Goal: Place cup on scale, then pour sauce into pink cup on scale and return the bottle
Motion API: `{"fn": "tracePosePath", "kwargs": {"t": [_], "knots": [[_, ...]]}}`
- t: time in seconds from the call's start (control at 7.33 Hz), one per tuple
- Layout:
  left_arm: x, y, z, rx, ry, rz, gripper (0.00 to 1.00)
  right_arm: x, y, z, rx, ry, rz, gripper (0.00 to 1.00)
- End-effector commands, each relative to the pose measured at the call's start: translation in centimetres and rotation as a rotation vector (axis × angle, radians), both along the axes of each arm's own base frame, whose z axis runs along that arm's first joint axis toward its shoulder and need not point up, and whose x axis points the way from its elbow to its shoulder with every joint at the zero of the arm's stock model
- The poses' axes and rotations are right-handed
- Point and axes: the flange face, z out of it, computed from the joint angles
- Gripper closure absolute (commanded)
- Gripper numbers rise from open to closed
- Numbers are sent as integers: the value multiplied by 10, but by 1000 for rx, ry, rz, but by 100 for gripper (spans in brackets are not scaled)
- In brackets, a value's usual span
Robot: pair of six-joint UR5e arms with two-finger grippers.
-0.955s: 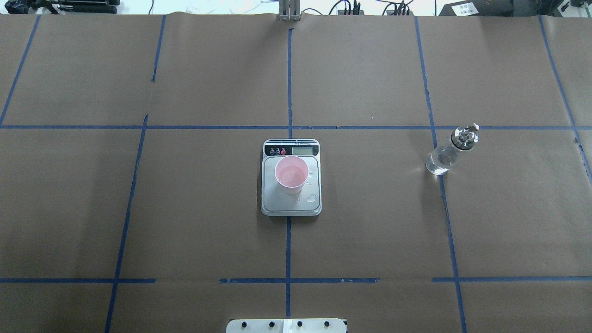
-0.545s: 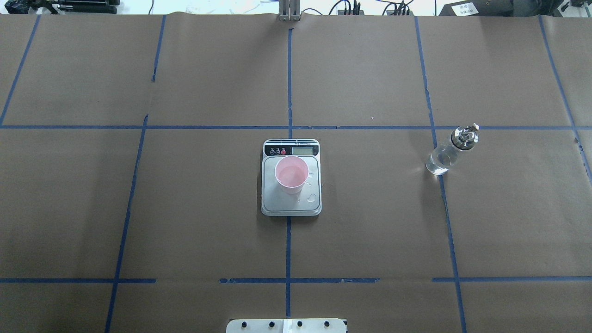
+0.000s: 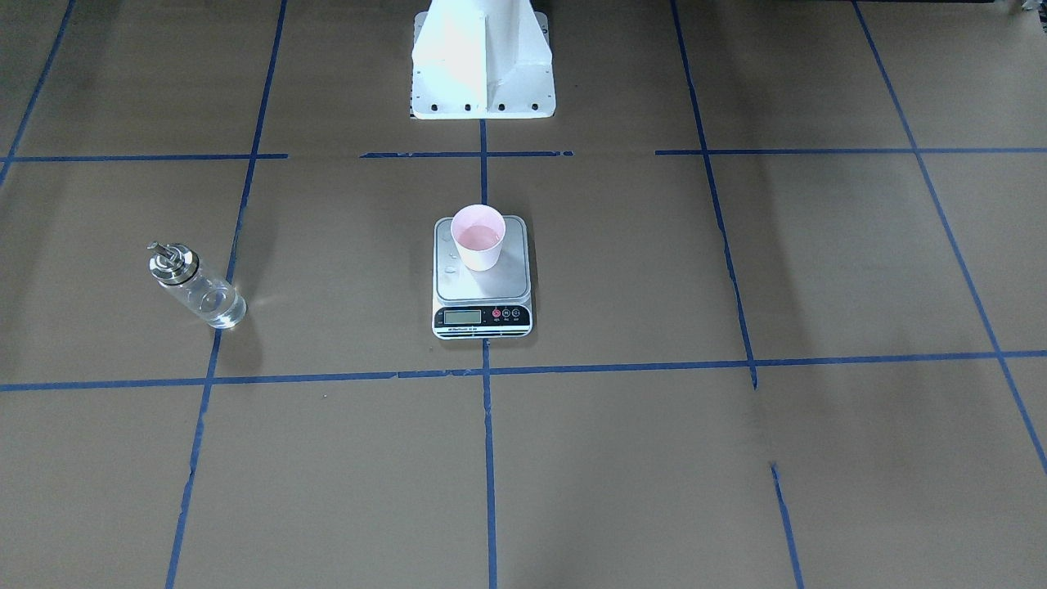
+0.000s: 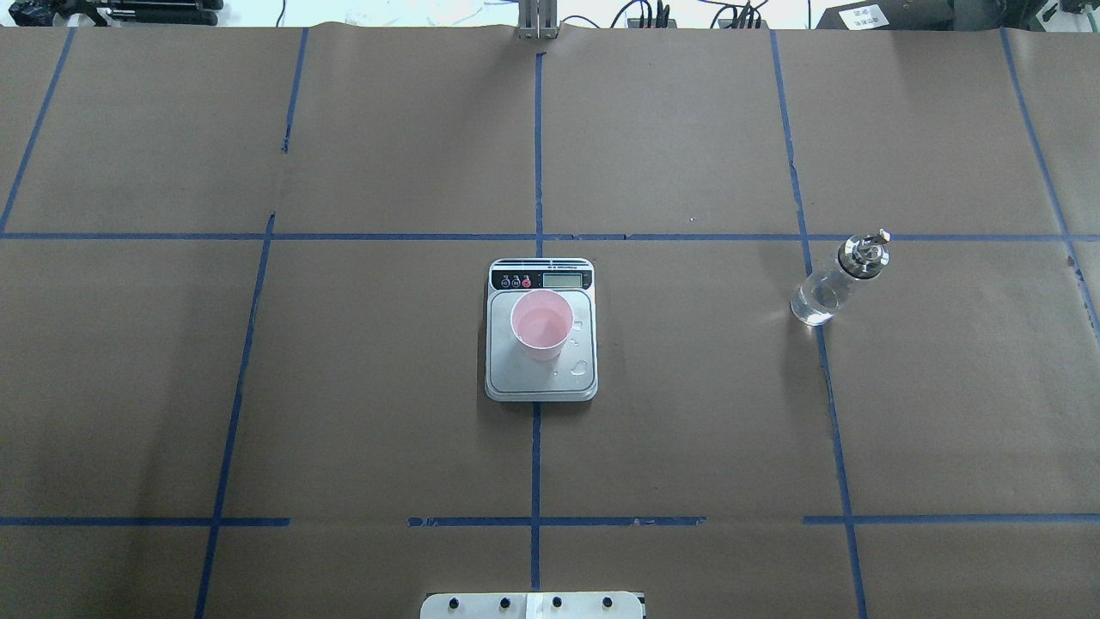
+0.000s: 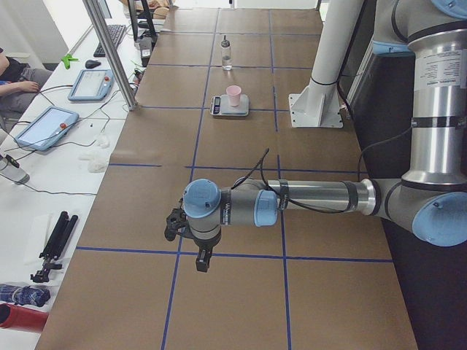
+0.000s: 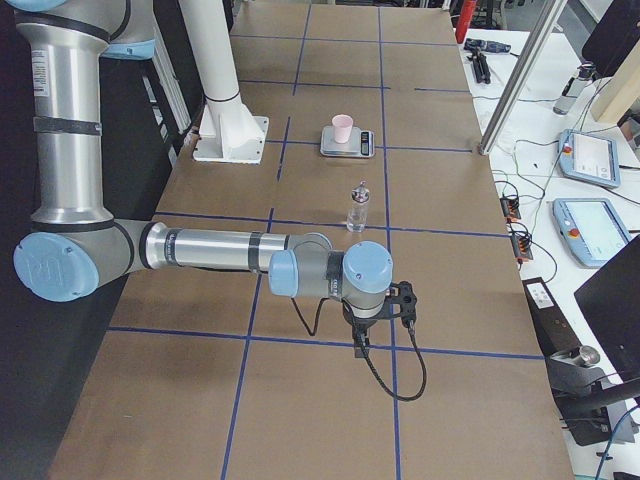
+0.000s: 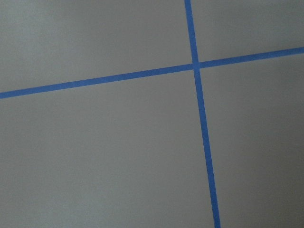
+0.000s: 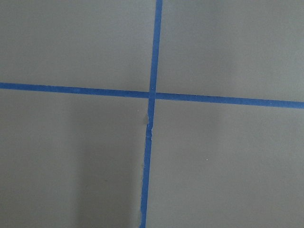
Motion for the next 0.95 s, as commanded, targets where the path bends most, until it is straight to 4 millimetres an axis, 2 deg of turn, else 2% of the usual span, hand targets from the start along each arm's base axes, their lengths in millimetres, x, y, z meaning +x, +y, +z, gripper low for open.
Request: {"fn": "tracePosePath", "kwargs": {"t": [0.0,0.55,0.82], "knots": [[0,-4,-9,-1,6,-23,0,0,-1,-1,2,0,0,0],[1,-10,-26,-12,6,-67,0,0,-1,-1,2,0,0,0],[2,-10,-27,-11,6,-66,0,0,-1,-1,2,0,0,0]]}}
